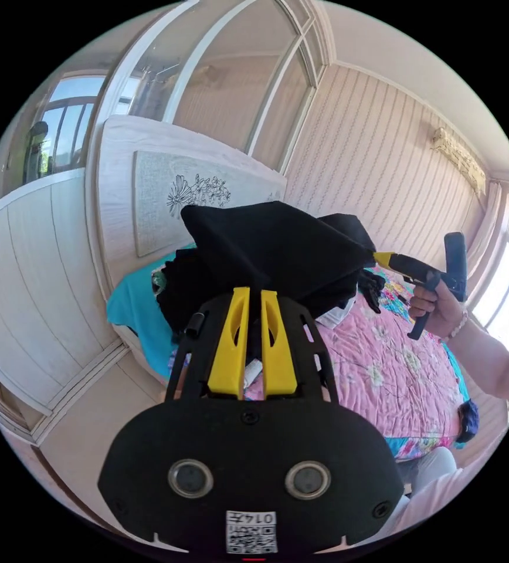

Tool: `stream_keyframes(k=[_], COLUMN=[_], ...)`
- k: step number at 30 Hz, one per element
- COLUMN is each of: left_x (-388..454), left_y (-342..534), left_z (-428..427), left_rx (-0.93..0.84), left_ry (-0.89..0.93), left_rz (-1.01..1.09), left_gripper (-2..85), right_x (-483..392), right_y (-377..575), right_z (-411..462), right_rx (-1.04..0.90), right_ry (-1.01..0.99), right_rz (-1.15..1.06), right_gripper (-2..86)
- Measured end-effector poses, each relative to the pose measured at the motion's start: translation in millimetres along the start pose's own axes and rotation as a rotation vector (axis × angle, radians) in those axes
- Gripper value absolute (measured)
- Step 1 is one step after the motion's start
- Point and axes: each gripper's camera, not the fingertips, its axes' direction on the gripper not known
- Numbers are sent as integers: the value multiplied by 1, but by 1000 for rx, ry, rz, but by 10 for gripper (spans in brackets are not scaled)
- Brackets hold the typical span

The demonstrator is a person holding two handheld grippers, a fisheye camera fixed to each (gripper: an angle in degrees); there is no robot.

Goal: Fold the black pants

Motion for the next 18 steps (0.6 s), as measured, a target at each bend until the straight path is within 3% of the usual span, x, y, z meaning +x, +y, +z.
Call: stream_keyframes(k=[6, 9, 12, 15, 16, 18], left_x=[115, 185, 253, 312, 325, 338], left_y=[-1, 29, 87, 161, 184, 199], left_z=[3, 20, 64, 128, 144, 148], left_rx=[-28, -92, -261, -556, -645, -642], left_ry=[307, 543, 715, 695, 720, 740], left_rz=[235, 306, 286, 288, 247, 225], left_gripper=[28, 32, 35, 41, 42, 42], right_x=[31, 38, 43, 58, 57, 46], right_y=[83, 162, 259, 353, 377, 391], right_z=[-162, -254, -326, -352, -357, -371], right_rx=[215, 279, 289, 11, -21, 121], right_ry=[-8, 107, 223, 427, 412, 351], right_rz=[236, 399, 673, 1018, 1060, 1099], right_gripper=[-9, -9, -7, -5, -4, -3])
